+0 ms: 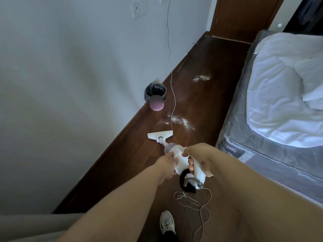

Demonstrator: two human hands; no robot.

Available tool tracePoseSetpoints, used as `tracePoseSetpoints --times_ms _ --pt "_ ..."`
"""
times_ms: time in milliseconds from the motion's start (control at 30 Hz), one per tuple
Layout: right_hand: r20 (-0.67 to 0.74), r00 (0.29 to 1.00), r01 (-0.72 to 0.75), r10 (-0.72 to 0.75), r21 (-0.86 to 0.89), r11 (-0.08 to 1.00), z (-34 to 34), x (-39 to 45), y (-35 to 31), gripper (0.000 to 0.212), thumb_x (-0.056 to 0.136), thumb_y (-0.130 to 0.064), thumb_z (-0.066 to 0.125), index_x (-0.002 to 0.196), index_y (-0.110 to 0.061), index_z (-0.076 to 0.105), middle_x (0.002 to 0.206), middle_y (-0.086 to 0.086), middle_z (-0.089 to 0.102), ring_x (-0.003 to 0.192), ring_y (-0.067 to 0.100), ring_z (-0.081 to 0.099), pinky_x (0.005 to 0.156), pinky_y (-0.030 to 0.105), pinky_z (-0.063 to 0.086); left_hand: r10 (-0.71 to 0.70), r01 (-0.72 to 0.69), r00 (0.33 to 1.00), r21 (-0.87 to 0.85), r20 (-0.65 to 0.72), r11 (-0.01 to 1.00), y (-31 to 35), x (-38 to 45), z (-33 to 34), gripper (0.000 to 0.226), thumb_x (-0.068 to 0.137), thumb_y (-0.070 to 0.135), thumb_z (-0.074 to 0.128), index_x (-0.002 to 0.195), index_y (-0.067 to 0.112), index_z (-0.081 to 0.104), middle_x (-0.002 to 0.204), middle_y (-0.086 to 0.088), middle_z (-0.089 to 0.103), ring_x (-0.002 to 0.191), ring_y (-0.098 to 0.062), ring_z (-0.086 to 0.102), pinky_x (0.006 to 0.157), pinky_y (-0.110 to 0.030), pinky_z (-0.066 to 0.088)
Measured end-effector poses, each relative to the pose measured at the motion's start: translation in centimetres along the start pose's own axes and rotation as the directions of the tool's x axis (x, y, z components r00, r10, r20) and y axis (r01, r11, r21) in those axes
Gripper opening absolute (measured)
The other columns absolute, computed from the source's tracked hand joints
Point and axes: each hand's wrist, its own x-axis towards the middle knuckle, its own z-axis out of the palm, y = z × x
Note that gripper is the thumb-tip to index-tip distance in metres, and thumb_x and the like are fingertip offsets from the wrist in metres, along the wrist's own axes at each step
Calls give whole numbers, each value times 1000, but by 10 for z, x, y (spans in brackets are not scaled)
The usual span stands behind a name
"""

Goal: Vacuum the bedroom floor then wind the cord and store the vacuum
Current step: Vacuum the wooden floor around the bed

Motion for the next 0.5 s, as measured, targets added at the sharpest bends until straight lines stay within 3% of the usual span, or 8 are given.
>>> tracePoseSetpoints --times_ms 100,267,367,500 --pt "-5 1000 -10 10 -5 1000 -3 -9 16 7 92 -12 49 94 -14 55 51 4 39 44 17 39 51 27 37 4 -4 1000 5 14 1000 -9 -12 10 48 101 22 46 147 23 35 137 -17 55 118 -34 61 62 -22 51" --pt "-20 1000 -14 13 -44 999 -11 -16 24 9 91 -13 51 95 -8 58 51 4 40 44 18 40 55 27 38 13 -12 999 -14 36 1000 -13 -22 19 48 101 22 46 147 21 34 136 -17 56 118 -34 60 80 -32 54" --pt "-24 1000 -14 13 -28 1000 -8 -12 13 8 92 -13 51 93 -7 56 52 4 39 46 18 40 56 28 38 26 -25 998 -9 53 1000 -8 -9 9 49 100 21 46 148 20 34 137 -17 55 119 -34 60 77 -30 54" --pt "-45 999 -12 13 9 1000 0 8 -12 15 92 -14 52 103 -7 58 53 5 40 46 18 41 54 28 39 39 -43 996 58 77 997 7 15 -13 49 101 24 45 149 18 32 137 -18 55 117 -34 61 89 -38 55"
